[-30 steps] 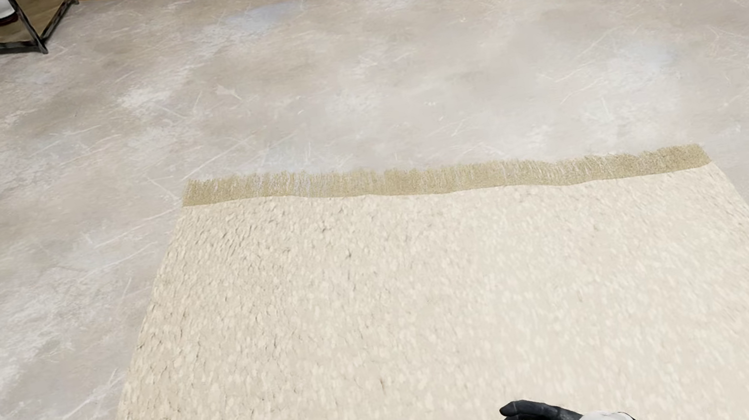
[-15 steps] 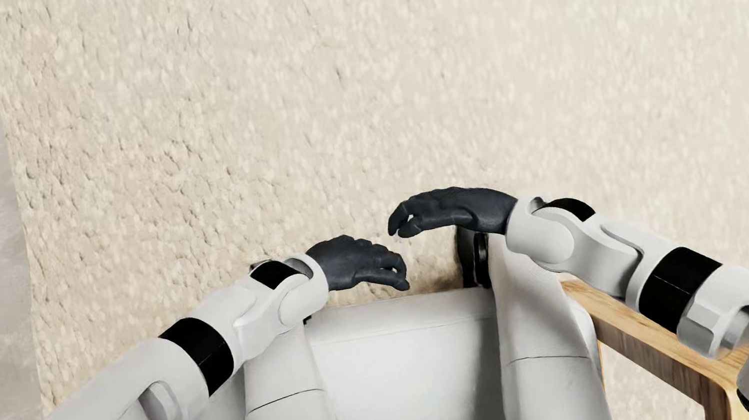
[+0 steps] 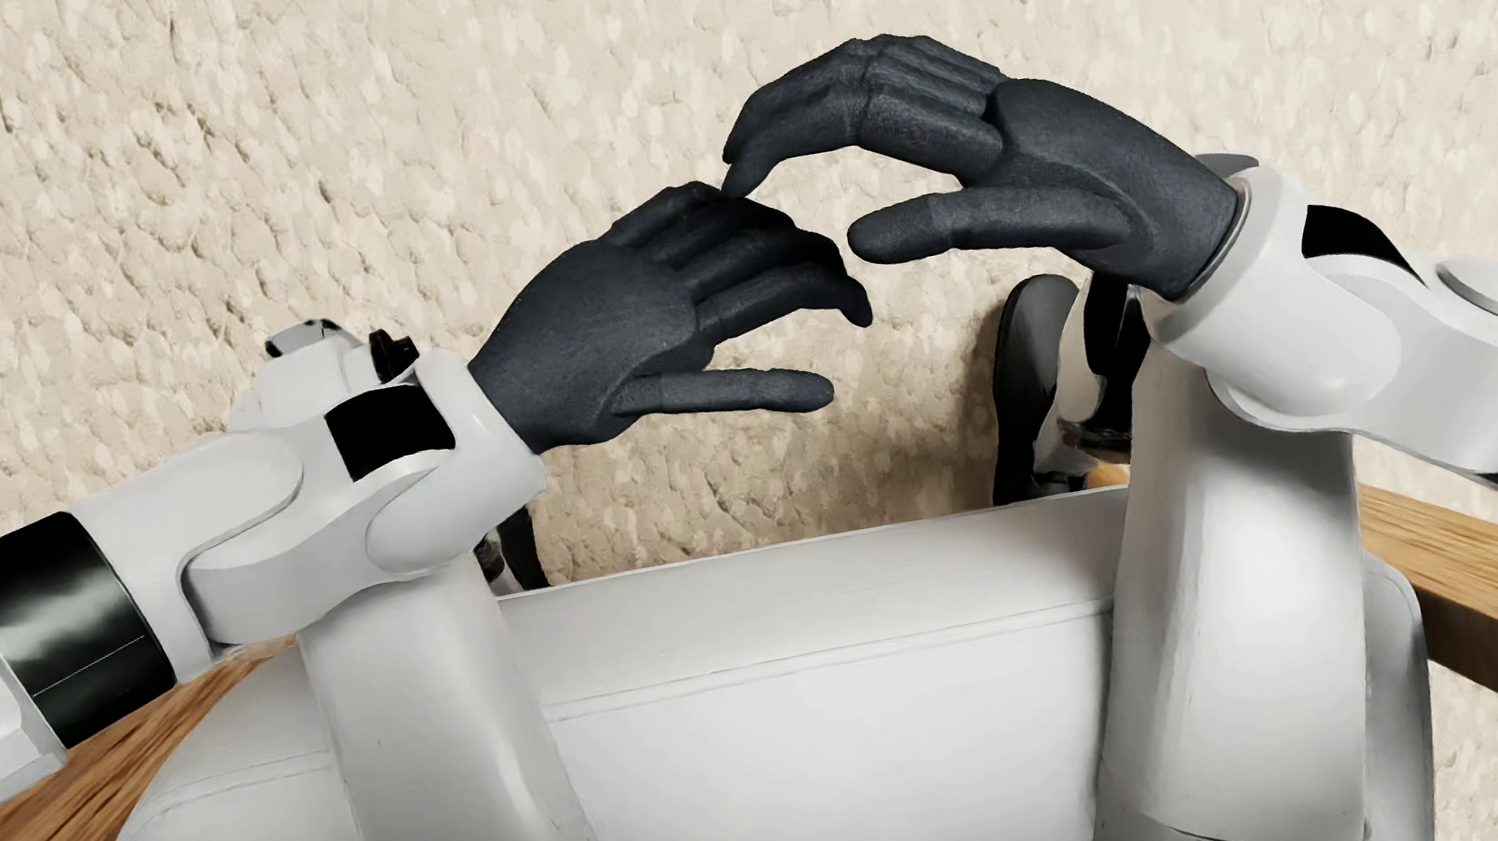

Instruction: Sit on the chair

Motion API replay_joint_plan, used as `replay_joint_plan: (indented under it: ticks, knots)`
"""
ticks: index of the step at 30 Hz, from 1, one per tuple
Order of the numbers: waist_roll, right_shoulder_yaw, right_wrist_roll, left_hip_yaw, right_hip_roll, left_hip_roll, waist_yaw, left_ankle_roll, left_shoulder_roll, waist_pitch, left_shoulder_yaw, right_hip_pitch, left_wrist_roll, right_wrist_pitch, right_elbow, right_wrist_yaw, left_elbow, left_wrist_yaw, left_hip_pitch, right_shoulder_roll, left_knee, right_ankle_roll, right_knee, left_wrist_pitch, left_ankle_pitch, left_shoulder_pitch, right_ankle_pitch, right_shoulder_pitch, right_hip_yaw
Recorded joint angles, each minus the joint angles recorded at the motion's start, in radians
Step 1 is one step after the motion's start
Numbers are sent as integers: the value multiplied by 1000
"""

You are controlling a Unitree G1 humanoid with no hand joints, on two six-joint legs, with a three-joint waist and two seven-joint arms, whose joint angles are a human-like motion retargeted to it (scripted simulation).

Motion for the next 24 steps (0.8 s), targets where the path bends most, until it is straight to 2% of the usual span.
replay_joint_plan:
  ticks: [5,8,10,11,13,14,15,17,18,19,20,21,22,23,24]
  knots:
    - [-2,-75,-60,-16,10,-1,-5,7,-79,-40,223,70,41,51,100,125,103,-128,57,94,79,-38,87,34,34,206,23,89,0]
    - [0,-154,-120,0,0,6,-3,10,-208,-77,421,178,79,73,232,207,260,-235,167,193,67,-52,75,39,69,400,56,217,-8]
    - [12,-249,-157,4,-2,0,1,26,-317,-100,559,242,90,93,304,245,368,-266,218,274,58,-57,62,56,92,523,77,318,-17]
    - [16,-295,-164,4,-4,-7,3,31,-379,-113,622,267,90,100,339,243,422,-258,240,314,55,-60,57,66,102,579,86,371,-17]
    - [17,-374,-161,12,2,-16,5,44,-496,-140,747,313,47,108,430,188,520,-193,290,410,42,-73,43,92,117,681,102,464,-21]
    - [17,-415,-146,14,2,-24,5,48,-551,-155,799,329,10,119,478,148,562,-136,309,456,37,-80,41,111,123,727,105,504,-21]
    - [14,-447,-124,19,4,-31,4,55,-596,-168,844,344,-37,142,519,107,598,-116,330,500,34,-89,42,142,124,768,106,542,-21]
    - [4,-487,-33,29,11,-36,2,68,-646,-199,907,372,-154,178,638,63,690,-148,373,580,32,-112,48,167,117,833,99,597,-23]
    - [1,-505,-5,29,14,-39,1,68,-651,-219,929,383,-167,174,711,42,754,-164,386,610,34,-122,52,167,120,864,91,620,-24]
    - [-2,-518,0,30,17,-46,0,73,-648,-237,942,388,-161,194,790,54,825,-203,399,630,34,-126,58,195,120,886,92,634,-21]
    - [-7,-523,8,31,21,-52,-2,78,-639,-253,951,393,-167,229,880,99,908,-298,411,643,34,-135,63,222,119,905,89,642,-20]
    - [-9,-523,1,32,26,-57,-3,82,-627,-267,957,398,-157,268,980,200,993,-412,421,644,34,-143,66,244,118,924,87,645,-19]
    - [-11,-513,-45,35,32,-63,-4,89,-616,-281,957,399,-112,290,1073,280,1062,-490,428,644,34,-152,69,252,118,950,84,646,-21]
    - [-12,-497,-112,35,35,-68,-6,93,-613,-291,962,401,-62,306,1148,380,1110,-571,435,646,33,-159,71,258,119,985,85,652,-22]
    - [-10,-484,-177,33,40,-72,-9,94,-619,-300,978,401,-5,293,1207,437,1148,-607,437,648,33,-162,70,238,119,1025,86,664,-22]
